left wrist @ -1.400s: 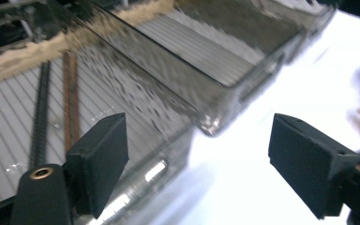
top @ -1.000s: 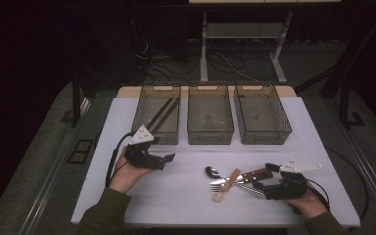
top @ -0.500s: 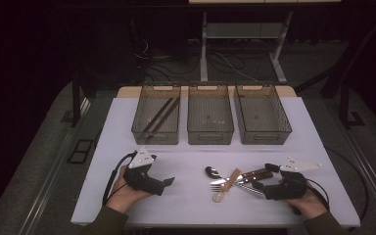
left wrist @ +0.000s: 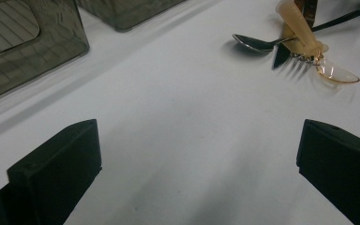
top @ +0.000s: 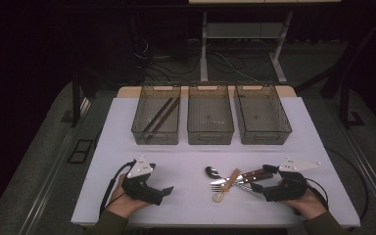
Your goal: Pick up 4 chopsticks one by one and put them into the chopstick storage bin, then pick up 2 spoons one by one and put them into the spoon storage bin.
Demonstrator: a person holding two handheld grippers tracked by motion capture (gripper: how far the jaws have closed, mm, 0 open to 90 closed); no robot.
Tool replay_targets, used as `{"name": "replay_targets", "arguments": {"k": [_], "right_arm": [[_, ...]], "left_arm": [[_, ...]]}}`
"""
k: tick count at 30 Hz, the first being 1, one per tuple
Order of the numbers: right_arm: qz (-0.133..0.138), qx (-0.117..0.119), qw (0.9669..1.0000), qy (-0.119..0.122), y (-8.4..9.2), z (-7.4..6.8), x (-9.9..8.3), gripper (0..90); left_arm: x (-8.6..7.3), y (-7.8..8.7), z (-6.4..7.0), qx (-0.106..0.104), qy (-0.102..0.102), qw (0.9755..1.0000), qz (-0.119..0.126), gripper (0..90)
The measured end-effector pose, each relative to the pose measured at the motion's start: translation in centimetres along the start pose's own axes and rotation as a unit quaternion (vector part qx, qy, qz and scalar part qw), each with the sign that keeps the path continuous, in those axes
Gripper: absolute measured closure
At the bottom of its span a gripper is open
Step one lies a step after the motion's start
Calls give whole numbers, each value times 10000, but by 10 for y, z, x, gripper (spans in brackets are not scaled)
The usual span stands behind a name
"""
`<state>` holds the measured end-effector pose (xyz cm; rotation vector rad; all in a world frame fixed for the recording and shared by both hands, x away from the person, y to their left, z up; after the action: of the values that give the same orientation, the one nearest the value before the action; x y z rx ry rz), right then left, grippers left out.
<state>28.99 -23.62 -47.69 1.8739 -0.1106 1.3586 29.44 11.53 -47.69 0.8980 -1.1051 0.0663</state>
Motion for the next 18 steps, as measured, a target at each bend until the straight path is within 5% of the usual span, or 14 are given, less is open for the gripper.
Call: {"name": "replay_targets", "arguments": {"k": [7,14,18], "right_arm": [[-164,298,9992,216,0,-7,3,134],[-241,605,9977,189,-2,-12,6,152],[-283,727,9966,262,-4,-13,11,264]], "left_arm": [[-1,-2,-1,-17,-75,9999,-72,0],[-2,-3,1,-71,-58,9999,-100,0],[-3,-5,3,-83,-34,9998,-153,0]]}}
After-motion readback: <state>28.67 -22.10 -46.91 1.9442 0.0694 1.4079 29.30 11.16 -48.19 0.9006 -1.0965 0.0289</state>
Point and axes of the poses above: each handheld gripper's, and its own axes: y roughly backward along the jaws, x roughly out of its top, z roughly to its right, the point moved 7 cm from there along -y, roughly forward along the jaws, and after that the axes turned 5 degrees about y, right-handed, at the moved point
